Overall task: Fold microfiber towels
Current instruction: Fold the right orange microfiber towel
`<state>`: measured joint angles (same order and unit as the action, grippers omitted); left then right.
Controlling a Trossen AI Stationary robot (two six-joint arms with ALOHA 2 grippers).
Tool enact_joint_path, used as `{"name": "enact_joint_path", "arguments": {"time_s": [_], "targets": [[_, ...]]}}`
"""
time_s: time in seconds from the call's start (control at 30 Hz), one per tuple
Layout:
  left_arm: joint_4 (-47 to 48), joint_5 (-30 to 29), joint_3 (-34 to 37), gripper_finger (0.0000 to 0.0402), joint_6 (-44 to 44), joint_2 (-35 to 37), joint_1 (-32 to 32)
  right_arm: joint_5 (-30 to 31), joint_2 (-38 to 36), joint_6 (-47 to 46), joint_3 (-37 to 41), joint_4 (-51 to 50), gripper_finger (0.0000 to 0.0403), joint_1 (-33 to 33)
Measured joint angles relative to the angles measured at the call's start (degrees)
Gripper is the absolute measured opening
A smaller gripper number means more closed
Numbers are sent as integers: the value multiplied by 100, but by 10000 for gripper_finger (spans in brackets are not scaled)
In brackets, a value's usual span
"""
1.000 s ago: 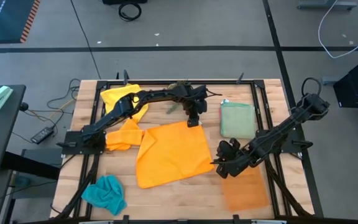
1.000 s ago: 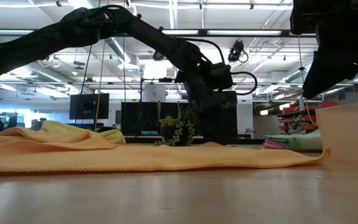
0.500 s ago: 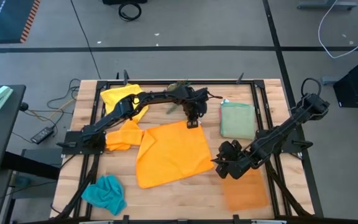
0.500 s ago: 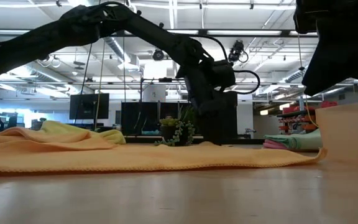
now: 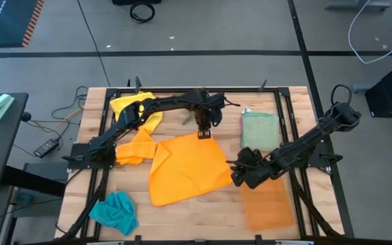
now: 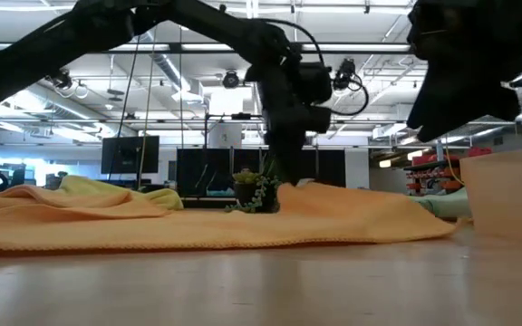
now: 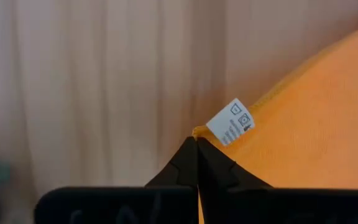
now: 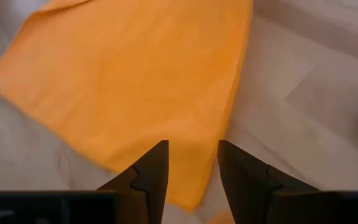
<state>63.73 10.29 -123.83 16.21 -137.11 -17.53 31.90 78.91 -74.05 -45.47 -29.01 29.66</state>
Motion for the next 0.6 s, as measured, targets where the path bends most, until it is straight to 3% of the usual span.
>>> {"name": "enact_joint_path", "arguments": {"time_s": [0.2, 0.6], "targets": [[87, 273, -48, 2, 50, 464, -294, -57, 260, 251, 0, 5, 145, -394], [293, 302, 247, 1, 70, 587, -582, -1428, 1359, 1017, 4, 337, 145, -1347]]}}
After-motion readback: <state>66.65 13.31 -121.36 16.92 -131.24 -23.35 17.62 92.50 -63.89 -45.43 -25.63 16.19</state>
